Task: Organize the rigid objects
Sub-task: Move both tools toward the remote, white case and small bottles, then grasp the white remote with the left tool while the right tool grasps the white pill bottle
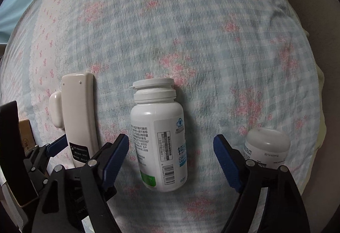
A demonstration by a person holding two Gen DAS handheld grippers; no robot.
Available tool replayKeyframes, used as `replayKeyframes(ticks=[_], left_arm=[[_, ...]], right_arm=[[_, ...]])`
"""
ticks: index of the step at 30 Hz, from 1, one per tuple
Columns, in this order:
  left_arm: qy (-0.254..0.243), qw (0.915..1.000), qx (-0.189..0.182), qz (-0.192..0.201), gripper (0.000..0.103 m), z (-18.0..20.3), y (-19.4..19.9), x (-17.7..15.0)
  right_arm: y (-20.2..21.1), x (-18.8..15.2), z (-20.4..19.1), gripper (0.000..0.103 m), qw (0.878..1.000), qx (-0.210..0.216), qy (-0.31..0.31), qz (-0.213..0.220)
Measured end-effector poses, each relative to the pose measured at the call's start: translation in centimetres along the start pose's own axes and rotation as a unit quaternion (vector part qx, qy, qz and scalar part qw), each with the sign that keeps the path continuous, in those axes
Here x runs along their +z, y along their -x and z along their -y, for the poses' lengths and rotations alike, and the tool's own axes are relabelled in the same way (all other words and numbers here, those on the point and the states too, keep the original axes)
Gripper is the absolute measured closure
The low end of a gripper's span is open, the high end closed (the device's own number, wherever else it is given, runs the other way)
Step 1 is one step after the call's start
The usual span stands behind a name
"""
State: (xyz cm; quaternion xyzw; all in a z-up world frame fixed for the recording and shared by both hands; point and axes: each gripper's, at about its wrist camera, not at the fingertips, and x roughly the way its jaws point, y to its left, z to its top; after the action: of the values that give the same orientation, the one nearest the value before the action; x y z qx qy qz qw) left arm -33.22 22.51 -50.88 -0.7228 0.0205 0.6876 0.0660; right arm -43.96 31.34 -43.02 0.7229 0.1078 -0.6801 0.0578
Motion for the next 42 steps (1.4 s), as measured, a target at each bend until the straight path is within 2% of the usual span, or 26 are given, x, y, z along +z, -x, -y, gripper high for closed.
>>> replayKeyframes(ticks=[5, 6, 8, 9, 10, 11, 15, 16, 30, 42], left_arm=[[-0.001, 1.0, 0.003, 0.003, 0.019, 0.3, -0.1, 0.4], [-0.003, 1.0, 0.004, 0.003, 0.02, 0.3, -0.1, 0.3], [-0.007, 0.9999, 0.008, 0.007, 0.031, 0.4, 0.1, 0.0], [-0.007, 0.9999, 0.008, 0.01, 0.035, 0.3, 0.2, -0.2], [-0.008, 0.9998, 0.011, 0.011, 0.044, 0.2, 0.4, -0.3], [-0.009, 0.9998, 0.013, 0.013, 0.048, 0.1, 0.5, -0.4], [-0.013, 0.9998, 0.001, 0.014, 0.048, -0.1, 0.6, -0.9], [-0.013, 0.9998, 0.0, 0.014, 0.048, -1.4, 0.9, -0.4], [-0.012, 0.9995, -0.015, 0.024, 0.048, -2.3, 2.5, -2.4], [-0.016, 0.9967, -0.036, 0.071, 0.048, -2.6, 8.9, -6.1]], right_arm=[[-0.8, 0.4, 0.2, 0.027, 1.0, 0.005, -0.01, -0.009], [-1.0, 0.5, 0.2, 0.029, 1.0, 0.008, -0.012, -0.011], [-1.2, 0.5, 0.0, 0.04, 1.0, 0.014, -0.011, -0.017], [-1.4, 0.4, 0.0, 0.048, 1.0, 0.015, -0.01, -0.021], [-1.6, 0.4, 0.0, 0.053, 0.999, 0.017, -0.01, -0.025], [-1.7, 0.3, 0.0, 0.055, 0.999, 0.019, -0.013, -0.026], [-1.7, 0.1, 0.1, 0.055, 1.0, 0.014, -0.014, -0.024], [-1.7, 0.1, 0.1, 0.055, 1.0, 0.014, -0.013, -0.024], [-0.5, -1.6, 1.1, 0.056, 1.0, 0.026, -0.007, -0.008], [4.7, -4.0, 2.1, 0.056, 0.999, 0.041, 0.002, 0.035]])
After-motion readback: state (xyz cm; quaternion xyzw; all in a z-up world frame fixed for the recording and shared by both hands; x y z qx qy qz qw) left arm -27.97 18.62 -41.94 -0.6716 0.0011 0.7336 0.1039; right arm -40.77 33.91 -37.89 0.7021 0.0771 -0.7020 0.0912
